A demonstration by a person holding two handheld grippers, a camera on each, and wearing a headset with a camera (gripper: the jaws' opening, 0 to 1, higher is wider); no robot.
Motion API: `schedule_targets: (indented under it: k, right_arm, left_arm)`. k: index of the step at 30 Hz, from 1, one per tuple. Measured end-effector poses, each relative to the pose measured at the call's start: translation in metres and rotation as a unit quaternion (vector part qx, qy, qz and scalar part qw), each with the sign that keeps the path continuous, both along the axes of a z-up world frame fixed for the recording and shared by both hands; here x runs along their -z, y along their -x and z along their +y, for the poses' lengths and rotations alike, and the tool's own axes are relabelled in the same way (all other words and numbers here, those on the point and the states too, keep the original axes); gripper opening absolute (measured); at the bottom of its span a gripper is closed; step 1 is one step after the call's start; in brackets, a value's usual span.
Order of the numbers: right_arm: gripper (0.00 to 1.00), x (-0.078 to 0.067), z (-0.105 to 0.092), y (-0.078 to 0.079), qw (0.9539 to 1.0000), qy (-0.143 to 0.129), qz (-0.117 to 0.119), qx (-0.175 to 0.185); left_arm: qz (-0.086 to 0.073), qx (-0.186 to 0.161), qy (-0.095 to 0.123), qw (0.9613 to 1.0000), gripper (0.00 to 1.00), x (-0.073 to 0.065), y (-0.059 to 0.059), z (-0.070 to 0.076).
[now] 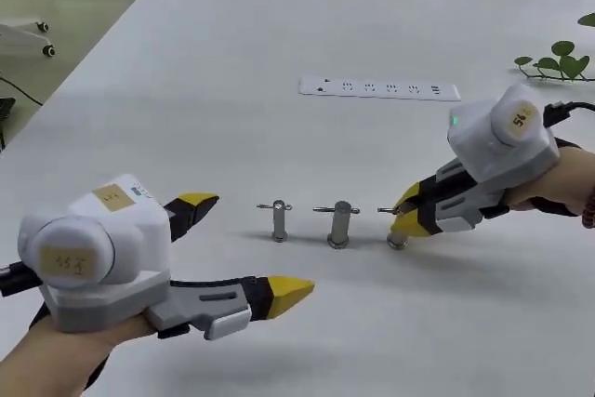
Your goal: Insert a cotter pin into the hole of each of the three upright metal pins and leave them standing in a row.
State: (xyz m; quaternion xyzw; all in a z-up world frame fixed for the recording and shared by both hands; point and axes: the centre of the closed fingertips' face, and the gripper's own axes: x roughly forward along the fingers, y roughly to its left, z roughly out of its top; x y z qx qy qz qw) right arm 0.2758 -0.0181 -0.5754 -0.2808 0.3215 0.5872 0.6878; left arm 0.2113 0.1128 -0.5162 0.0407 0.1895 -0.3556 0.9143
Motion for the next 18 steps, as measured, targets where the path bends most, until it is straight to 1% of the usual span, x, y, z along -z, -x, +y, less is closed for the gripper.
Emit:
schedule_targets:
  k: [2,4,8,9,10,12,14,15,16,17,18]
  right_arm:
    - [0.13,-0.001,0.0,-0.002,1.0,-0.002,-0.006,0.002]
    - [0.16,-0.004,-0.001,-0.004,0.9998,-0.01,-0.005,0.019]
    - [0.3,-0.011,-0.002,-0.002,0.9979,-0.029,0.011,0.057]
    - [0.33,-0.013,-0.002,0.0,0.9963,-0.033,0.023,0.077]
    - [0.36,-0.014,-0.002,0.001,0.9953,-0.037,0.028,0.085]
    - [0.42,-0.016,-0.002,0.005,0.9945,-0.044,0.029,0.09]
    - [0.46,-0.018,-0.004,0.009,0.9908,-0.051,0.038,0.119]
    - [0.48,-0.019,-0.004,0.011,0.9894,-0.058,0.039,0.127]
    - [0.49,-0.022,-0.003,0.012,0.9886,-0.067,0.033,0.131]
    - [0.51,-0.023,-0.004,0.015,0.9885,-0.068,0.031,0.131]
    - [0.52,-0.025,-0.005,0.017,0.9866,-0.071,0.029,0.144]
  left_arm:
    - [0.0,0.001,-0.004,1.0,0.89,0.001,0.001,-0.001]
    - [0.002,0.002,-0.006,1.0,0.9,0.002,0.001,-0.001]
    - [0.006,-0.004,-0.003,1.0,0.91,0.002,0.001,0.0]
    - [0.007,-0.005,-0.001,1.0,0.92,0.002,0.001,0.0]
    - [0.009,-0.007,0.001,0.9999,0.92,0.002,0.001,0.0]
    - [0.009,-0.009,0.003,0.9999,0.96,0.001,0.001,0.0]
    - [0.01,-0.008,0.005,0.9999,0.98,0.0,0.002,-0.001]
    - [0.011,-0.009,0.008,0.9999,0.98,0.0,0.002,-0.001]
    - [0.012,-0.011,0.011,0.9998,0.98,-0.001,0.002,-0.001]
    - [0.012,-0.013,0.012,0.9998,0.98,-0.002,0.002,-0.001]
    - [0.011,-0.014,0.012,0.9998,0.99,-0.003,0.002,-0.001]
